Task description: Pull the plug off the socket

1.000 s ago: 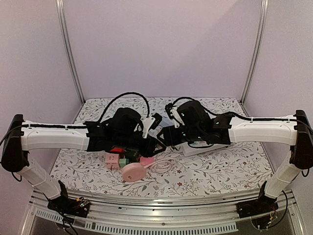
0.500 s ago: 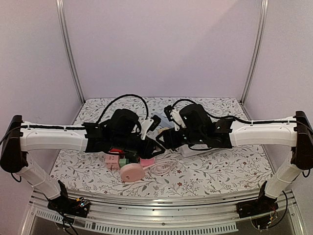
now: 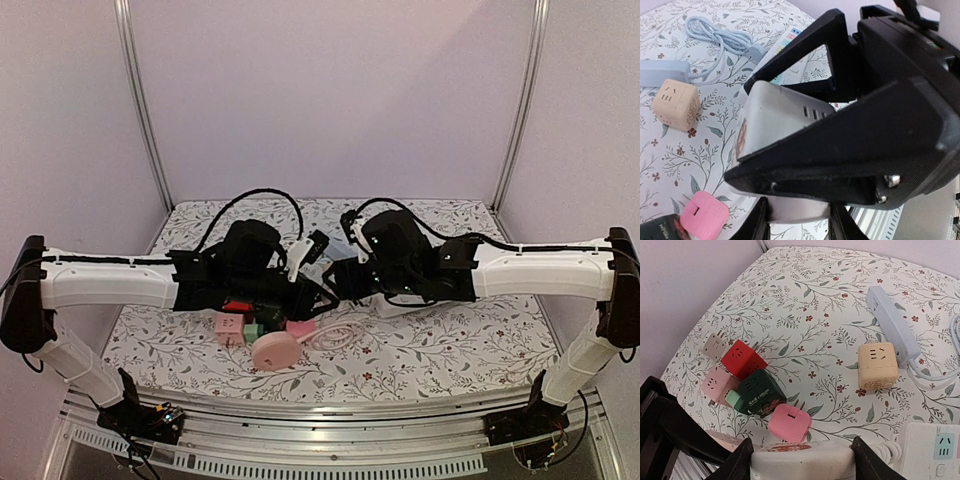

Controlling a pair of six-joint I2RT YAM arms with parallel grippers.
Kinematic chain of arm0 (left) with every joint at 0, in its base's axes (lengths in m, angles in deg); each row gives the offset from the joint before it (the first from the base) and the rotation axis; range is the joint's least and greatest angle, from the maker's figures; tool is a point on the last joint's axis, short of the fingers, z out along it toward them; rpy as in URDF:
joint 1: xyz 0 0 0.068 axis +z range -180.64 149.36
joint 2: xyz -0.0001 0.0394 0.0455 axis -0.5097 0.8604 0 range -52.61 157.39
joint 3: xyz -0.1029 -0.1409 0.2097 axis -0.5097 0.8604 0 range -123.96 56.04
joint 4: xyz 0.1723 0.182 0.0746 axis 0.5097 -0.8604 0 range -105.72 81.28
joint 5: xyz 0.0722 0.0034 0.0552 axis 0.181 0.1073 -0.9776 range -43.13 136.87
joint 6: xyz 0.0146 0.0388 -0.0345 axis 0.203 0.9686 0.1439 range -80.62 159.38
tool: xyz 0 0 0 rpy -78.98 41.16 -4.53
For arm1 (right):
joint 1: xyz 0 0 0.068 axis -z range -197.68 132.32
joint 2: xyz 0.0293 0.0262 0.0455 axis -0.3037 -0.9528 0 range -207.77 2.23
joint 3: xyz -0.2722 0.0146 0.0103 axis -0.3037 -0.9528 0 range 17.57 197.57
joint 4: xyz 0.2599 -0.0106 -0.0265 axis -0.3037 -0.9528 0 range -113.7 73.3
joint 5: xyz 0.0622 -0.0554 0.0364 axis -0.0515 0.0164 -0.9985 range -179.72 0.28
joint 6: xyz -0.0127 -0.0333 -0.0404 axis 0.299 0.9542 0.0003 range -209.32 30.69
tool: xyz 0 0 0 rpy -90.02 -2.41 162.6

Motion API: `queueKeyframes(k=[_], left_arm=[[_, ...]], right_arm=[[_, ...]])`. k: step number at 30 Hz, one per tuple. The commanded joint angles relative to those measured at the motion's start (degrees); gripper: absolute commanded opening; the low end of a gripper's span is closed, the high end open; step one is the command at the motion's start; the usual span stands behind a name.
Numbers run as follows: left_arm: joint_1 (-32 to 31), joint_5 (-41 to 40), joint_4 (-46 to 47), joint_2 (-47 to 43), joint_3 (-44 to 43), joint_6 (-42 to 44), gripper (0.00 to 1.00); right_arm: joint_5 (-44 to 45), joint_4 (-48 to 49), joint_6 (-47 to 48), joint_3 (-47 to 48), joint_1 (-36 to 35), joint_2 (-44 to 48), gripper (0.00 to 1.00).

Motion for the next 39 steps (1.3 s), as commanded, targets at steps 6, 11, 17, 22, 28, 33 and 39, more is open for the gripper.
queueKeyframes(k=[6, 11, 17, 22, 28, 33, 39], left_arm=[[1.1, -3.9, 1.4, -0.7, 2.0, 0.1, 0.0], [1.2, -5.2, 1.4, -1.3, 2.7, -0.4, 0.0], [4.7, -2.6, 0.8, -3.2, 4.1, -1.9, 0.0], [7.5, 1.1, -0.3, -3.9, 4.2, -1.8, 0.0], [8.3, 1.5, 0.2, -4.4, 4.6, -1.7, 0.0], [8.0, 0.5, 0.1, -3.9, 4.3, -1.8, 0.0], [5.6, -3.5, -0.4, -3.7, 3.8, -1.0, 0.0]], right_arm=[[9.6, -4.9, -7.4, 7.3, -0.4, -3.1, 0.2], [7.6, -4.6, -8.3, 8.6, -0.2, -4.0, 0.19], [-4.7, 4.4, -2.8, 4.4, -0.3, -2.5, 0.2], [-16.0, 6.9, 2.3, 1.6, -0.4, -1.2, 0.2], [-19.2, 9.3, 4.4, -1.5, -0.6, 1.2, 0.2], [-11.9, 7.2, 2.7, -0.2, -0.6, 1.2, 0.2], [6.4, -3.3, -3.3, 5.1, -0.4, -1.6, 0.19]])
